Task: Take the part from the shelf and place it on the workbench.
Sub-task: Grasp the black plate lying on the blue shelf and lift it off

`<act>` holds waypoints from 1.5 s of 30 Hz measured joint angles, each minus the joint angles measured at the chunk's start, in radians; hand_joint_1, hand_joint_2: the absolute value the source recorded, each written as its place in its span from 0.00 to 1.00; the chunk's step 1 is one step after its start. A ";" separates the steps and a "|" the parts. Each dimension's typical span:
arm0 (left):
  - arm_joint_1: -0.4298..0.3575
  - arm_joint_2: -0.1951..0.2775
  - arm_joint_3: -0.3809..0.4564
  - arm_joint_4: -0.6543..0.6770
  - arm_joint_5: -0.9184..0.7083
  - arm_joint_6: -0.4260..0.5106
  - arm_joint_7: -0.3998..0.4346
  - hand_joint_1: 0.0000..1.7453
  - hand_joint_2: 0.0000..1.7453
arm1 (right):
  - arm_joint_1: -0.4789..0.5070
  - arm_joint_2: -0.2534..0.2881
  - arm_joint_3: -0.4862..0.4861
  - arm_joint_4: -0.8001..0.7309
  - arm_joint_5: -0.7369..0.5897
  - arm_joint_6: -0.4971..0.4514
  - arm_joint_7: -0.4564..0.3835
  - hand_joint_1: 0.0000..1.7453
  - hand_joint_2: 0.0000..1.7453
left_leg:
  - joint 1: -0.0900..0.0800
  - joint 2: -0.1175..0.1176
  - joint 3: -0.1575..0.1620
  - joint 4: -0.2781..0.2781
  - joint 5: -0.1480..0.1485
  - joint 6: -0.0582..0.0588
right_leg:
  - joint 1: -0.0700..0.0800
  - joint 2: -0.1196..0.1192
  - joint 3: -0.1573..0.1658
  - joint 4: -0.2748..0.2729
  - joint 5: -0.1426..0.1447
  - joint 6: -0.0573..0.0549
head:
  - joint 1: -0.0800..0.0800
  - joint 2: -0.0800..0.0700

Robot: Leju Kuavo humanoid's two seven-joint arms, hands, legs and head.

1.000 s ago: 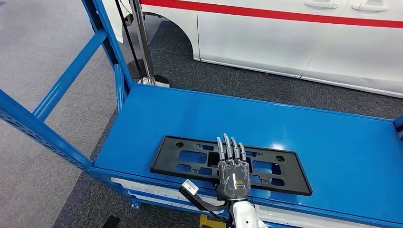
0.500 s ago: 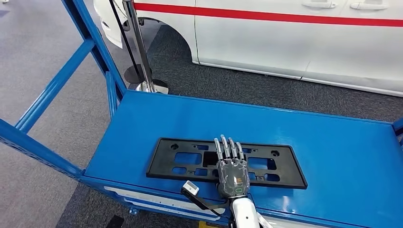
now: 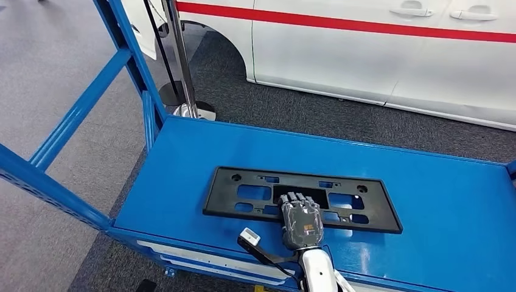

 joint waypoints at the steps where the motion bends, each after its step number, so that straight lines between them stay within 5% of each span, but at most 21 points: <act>1: 0.000 0.000 0.002 0.000 -0.001 0.000 0.000 0.00 0.00 | 0.005 0.000 -0.008 -0.004 -0.002 0.000 -0.002 0.98 1.00 | 0.001 0.001 0.001 -0.003 0.001 0.006 | -0.002 0.000 -0.021 0.046 -0.027 0.005 | 0.000 0.000; 3: -0.001 0.000 0.009 0.000 -0.002 0.000 0.000 0.00 0.00 | 0.017 -0.002 -0.025 -0.008 -0.007 0.000 -0.006 0.99 1.00 | 0.000 0.002 0.002 -0.003 0.000 0.012 | -0.003 -0.001 -0.085 0.173 -0.084 0.011 | 0.000 0.000; 5: 0.001 0.000 0.014 0.000 -0.002 0.000 0.000 0.00 0.00 | 0.031 -0.003 -0.042 -0.013 -0.010 0.000 -0.012 1.00 1.00 | -0.002 0.002 0.004 -0.003 -0.001 0.013 | -0.004 -0.001 -0.121 0.235 -0.086 0.012 | 0.000 0.000; 8: 0.001 -0.002 0.016 0.000 -0.006 0.000 0.000 0.00 0.00 | 0.044 -0.004 -0.064 -0.024 -0.013 0.003 -0.021 1.00 1.00 | -0.003 -0.001 0.013 -0.003 -0.005 0.011 | -0.001 -0.001 -0.054 0.081 0.016 -0.002 | 0.000 0.000; 10: 0.001 -0.004 0.018 0.000 -0.010 0.000 0.000 0.00 0.00 | 0.053 -0.004 -0.080 -0.032 -0.021 0.003 -0.034 1.00 1.00 | -0.005 -0.003 0.015 -0.003 -0.007 0.005 | 0.006 -0.002 -0.007 -0.021 0.051 -0.015 | 0.001 0.000; 15: 0.003 -0.005 0.038 0.000 -0.019 0.002 -0.005 0.00 0.00 | 0.089 -0.001 -0.109 -0.104 -0.194 -0.002 -0.160 1.00 1.00 | -0.003 0.000 0.010 0.016 -0.028 -0.024 | 0.002 -0.002 0.011 -0.065 0.063 -0.033 | 0.000 0.000; 19: 0.005 -0.005 0.052 0.000 -0.020 0.004 -0.009 0.00 0.00 | 0.121 0.001 -0.113 -0.184 -0.337 0.000 -0.256 1.00 1.00 | 0.001 0.001 -0.084 0.232 -0.138 -0.041 | 0.000 -0.005 0.016 -0.074 0.067 -0.043 | 0.000 0.000; 21: 0.007 -0.005 0.064 0.000 -0.019 0.007 -0.014 0.00 0.00 | 0.149 0.002 -0.116 -0.250 -0.530 -0.004 -0.385 1.00 1.00 | 0.004 0.001 -0.086 0.244 -0.122 -0.047 | 0.000 -0.003 0.016 -0.070 0.065 -0.041 | -0.001 0.000; 23: 0.008 -0.005 0.079 0.000 -0.019 0.013 -0.020 0.00 0.00 | 0.178 0.006 -0.113 -0.367 -0.790 0.008 -0.530 1.00 1.00 | 0.010 0.002 -0.025 0.126 -0.060 -0.051 | -0.002 0.001 0.016 -0.059 0.059 -0.033 | -0.001 0.000; 26: 0.007 -0.007 0.098 0.000 -0.022 0.020 -0.027 0.00 0.00 | 0.217 0.011 -0.107 -0.574 -1.134 0.050 -0.658 1.00 1.00 | 0.007 -0.001 0.037 0.004 -0.030 -0.037 | 0.003 0.004 0.011 -0.040 0.048 -0.014 | 0.001 0.000; 30: 0.011 -0.010 0.116 0.000 -0.037 0.034 -0.032 0.00 0.00 | 0.292 0.011 -0.108 -0.766 -1.383 0.116 -0.725 1.00 1.00 | 0.002 -0.002 0.035 -0.003 -0.023 -0.004 | -0.003 0.004 0.000 -0.019 0.031 0.004 | 0.001 0.000; 33: 0.011 -0.011 0.124 0.000 -0.041 0.043 -0.032 0.00 0.00 | 0.327 0.010 -0.111 -0.852 -1.448 0.140 -0.762 1.00 1.00 | 0.002 0.001 0.030 -0.005 -0.018 0.009 | -0.007 0.001 -0.072 0.138 -0.062 0.015 | 0.002 0.000; 35: 0.012 -0.011 0.131 0.000 -0.041 0.043 -0.032 0.00 0.00 | 0.344 0.010 -0.114 -0.886 -1.457 0.143 -0.767 1.00 1.00 | -0.001 0.002 0.028 -0.005 -0.018 0.009 | -0.008 0.000 -0.117 0.234 -0.091 0.016 | 0.001 0.000; 37: 0.011 -0.011 0.137 0.000 -0.041 0.043 -0.032 0.00 0.00 | 0.355 0.009 -0.118 -0.908 -1.460 0.143 -0.769 1.00 1.00 | -0.004 0.002 0.030 -0.005 -0.019 0.009 | -0.007 0.000 -0.095 0.190 -0.046 0.009 | 0.001 0.000; 40: 0.009 -0.017 0.140 0.000 -0.039 0.043 -0.033 0.00 0.00 | 0.363 0.009 -0.120 -0.930 -1.468 0.144 -0.776 1.00 1.00 | -0.008 0.000 0.032 -0.004 -0.021 0.005 | 0.002 0.000 -0.005 0.002 0.036 -0.011 | 0.001 0.000; 45: 0.008 -0.023 0.162 0.000 -0.015 0.046 -0.036 0.00 0.00 | 0.396 0.013 -0.145 -0.948 -1.499 0.102 -0.782 1.00 1.00 | -0.007 -0.001 0.030 0.001 -0.033 -0.019 | 0.003 -0.002 0.018 -0.056 0.049 -0.027 | 0.001 0.000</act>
